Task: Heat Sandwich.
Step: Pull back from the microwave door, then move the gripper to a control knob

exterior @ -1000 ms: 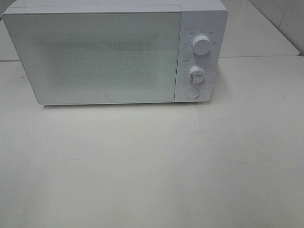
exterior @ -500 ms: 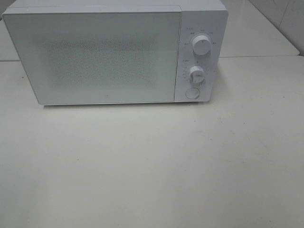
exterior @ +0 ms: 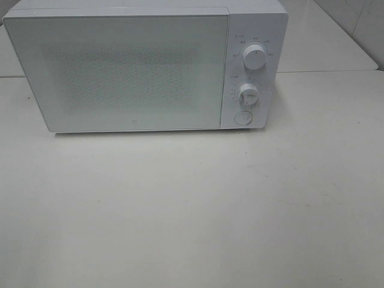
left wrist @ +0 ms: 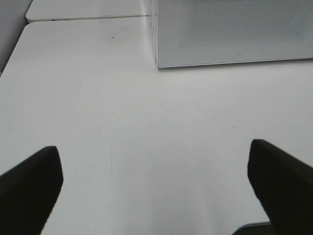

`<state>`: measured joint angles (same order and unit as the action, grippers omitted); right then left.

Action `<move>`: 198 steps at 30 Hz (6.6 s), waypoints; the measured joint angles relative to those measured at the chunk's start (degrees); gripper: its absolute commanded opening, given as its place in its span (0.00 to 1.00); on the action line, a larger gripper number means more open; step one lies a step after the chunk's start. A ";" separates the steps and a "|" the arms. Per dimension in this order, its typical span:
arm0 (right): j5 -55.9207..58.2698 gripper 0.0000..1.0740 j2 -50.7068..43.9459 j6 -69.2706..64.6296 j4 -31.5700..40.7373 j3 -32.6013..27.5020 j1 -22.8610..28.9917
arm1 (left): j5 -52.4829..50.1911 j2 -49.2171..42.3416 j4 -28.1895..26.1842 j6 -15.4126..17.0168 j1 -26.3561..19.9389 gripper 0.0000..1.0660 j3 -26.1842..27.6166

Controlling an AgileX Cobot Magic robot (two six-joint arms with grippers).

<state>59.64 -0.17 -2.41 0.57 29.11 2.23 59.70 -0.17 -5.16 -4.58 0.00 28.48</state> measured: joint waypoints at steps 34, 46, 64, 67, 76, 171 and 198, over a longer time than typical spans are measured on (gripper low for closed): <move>-26.59 0.71 26.87 -0.06 0.00 -1.60 0.00 | 0.00 0.00 0.17 0.17 0.00 0.91 0.00; -38.79 0.71 37.47 -0.06 0.00 -1.72 0.00 | 0.00 0.00 0.17 0.17 0.00 0.91 0.00; -57.70 0.71 55.12 -0.06 0.00 -1.72 0.00 | 0.00 0.00 0.17 0.17 0.00 0.91 0.00; -62.80 0.71 59.19 -0.06 0.00 -1.72 0.00 | 0.00 0.00 0.17 0.17 0.00 0.91 0.00; -78.55 0.71 68.12 2.75 1.66 -4.24 0.23 | 0.00 0.00 0.17 0.17 0.00 0.91 0.00; -123.24 0.71 118.37 16.44 35.18 15.24 31.28 | 0.00 0.00 0.17 0.23 0.00 0.91 0.00; -123.76 0.70 118.20 16.16 35.29 15.01 33.06 | 0.00 0.00 0.17 0.23 0.00 0.91 0.00</move>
<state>-64.11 118.03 13.75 35.87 44.12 35.29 59.70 -0.17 -4.98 -4.35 0.00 28.48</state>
